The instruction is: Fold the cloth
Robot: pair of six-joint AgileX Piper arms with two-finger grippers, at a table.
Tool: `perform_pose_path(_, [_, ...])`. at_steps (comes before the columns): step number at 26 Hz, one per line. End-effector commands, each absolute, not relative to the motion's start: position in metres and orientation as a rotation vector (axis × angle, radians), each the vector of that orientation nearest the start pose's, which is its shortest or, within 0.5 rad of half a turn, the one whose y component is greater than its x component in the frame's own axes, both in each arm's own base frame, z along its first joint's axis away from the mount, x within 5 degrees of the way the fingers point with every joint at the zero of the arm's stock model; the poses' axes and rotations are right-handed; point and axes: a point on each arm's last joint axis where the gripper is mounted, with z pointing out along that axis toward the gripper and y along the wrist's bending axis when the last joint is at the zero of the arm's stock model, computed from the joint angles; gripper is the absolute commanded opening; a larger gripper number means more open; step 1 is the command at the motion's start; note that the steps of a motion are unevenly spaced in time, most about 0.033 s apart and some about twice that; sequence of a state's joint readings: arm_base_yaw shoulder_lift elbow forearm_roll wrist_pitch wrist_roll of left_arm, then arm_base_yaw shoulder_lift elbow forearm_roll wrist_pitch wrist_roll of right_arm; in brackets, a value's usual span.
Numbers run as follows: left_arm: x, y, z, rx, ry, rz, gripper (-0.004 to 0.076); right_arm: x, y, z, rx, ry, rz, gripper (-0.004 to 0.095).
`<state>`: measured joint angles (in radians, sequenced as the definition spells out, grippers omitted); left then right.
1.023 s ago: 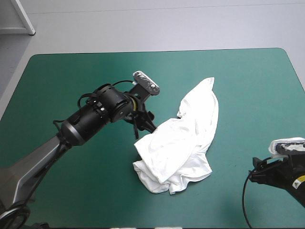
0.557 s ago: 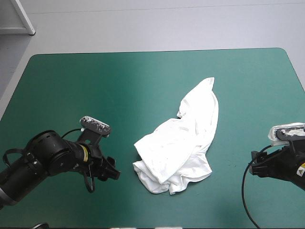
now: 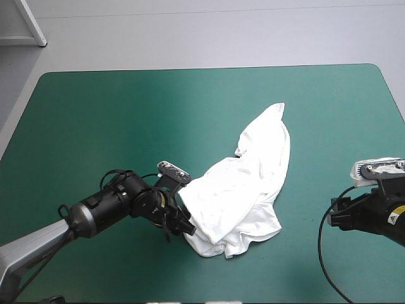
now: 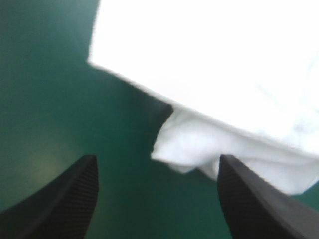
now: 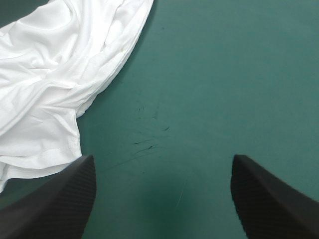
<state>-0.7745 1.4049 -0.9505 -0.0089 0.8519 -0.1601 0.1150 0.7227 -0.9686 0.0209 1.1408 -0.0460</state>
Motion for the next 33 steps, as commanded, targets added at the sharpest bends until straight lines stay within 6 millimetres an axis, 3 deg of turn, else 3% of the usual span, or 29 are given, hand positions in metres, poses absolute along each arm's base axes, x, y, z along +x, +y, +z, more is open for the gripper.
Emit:
perform_pose_path(1, [0.195, -0.200, 0.252, 0.817, 2.615, -0.385, 0.0493, 0.110, 0.014, 0.387, -0.189, 2.296, 0.056, 0.0695])
perform_pose_path(3, [0.199, -0.209, 0.238, 0.812, 2.625, -0.446, 0.0488, 0.113, 0.015, 0.388, -0.189, 2.290, 0.056, 0.0693])
perform_pose_path(5, [0.200, -0.212, 0.224, 0.817, 2.692, -0.433, 0.0413, 0.123, 0.016, 0.390, -0.188, 2.291, 0.065, 0.0693])
perform_pose_path(8, [0.197, -0.214, 0.222, 0.824, 2.727, -0.475, 0.0195, 0.161, 0.022, 0.395, -0.183, 2.291, 0.078, 0.0693])
perform_pose_path(12, [0.193, -0.213, 0.223, 0.834, 2.754, -0.474, -0.0008, 0.211, 0.028, 0.397, -0.171, 2.251, 0.093, 0.0683])
perform_pose_path(13, [0.193, -0.213, 0.223, 0.825, 2.759, -0.483, -0.0010, 0.233, 0.031, 0.393, -0.170, 2.261, 0.092, 0.0683])
perform_pose_path(18, [0.192, -0.214, 0.224, 0.784, 2.774, -0.513, -0.0010, 0.296, 0.038, 0.369, -0.179, 2.339, 0.086, 0.0683])
perform_pose_path(24, [0.191, -0.215, 0.225, 0.766, 2.781, -0.539, -0.0010, 0.357, 0.046, 0.337, -0.176, 2.411, 0.096, 0.0683])
perform_pose_path(33, [0.192, -0.215, 0.225, 0.761, 2.772, -0.542, -0.0010, 0.411, 0.061, 0.287, -0.158, 2.504, 0.227, 0.0673])
